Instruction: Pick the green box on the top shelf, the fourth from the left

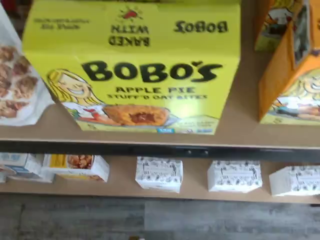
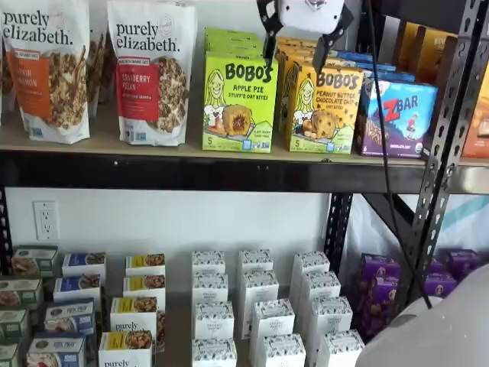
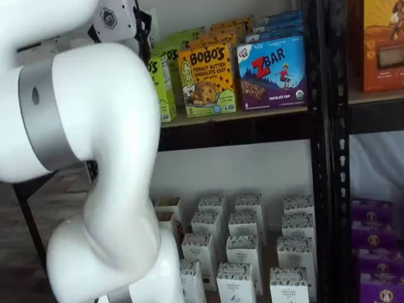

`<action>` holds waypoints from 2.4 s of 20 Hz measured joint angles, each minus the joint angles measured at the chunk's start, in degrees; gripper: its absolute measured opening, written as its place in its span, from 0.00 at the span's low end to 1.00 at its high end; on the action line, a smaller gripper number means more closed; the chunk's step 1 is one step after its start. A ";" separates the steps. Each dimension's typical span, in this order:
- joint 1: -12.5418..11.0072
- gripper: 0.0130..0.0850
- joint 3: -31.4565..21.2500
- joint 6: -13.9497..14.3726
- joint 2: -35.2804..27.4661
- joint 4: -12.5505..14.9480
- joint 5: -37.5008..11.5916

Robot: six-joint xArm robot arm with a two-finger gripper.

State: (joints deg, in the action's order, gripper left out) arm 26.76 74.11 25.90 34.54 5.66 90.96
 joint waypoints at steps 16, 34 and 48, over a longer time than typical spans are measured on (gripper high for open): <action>1.67 1.00 6.65 1.95 -9.60 1.55 -3.85; -2.67 1.00 14.29 -2.32 -18.06 -2.71 -6.20; -4.19 1.00 16.02 -3.76 -20.99 -3.99 -6.48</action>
State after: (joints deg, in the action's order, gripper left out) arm 22.56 90.14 22.14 13.55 1.66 84.48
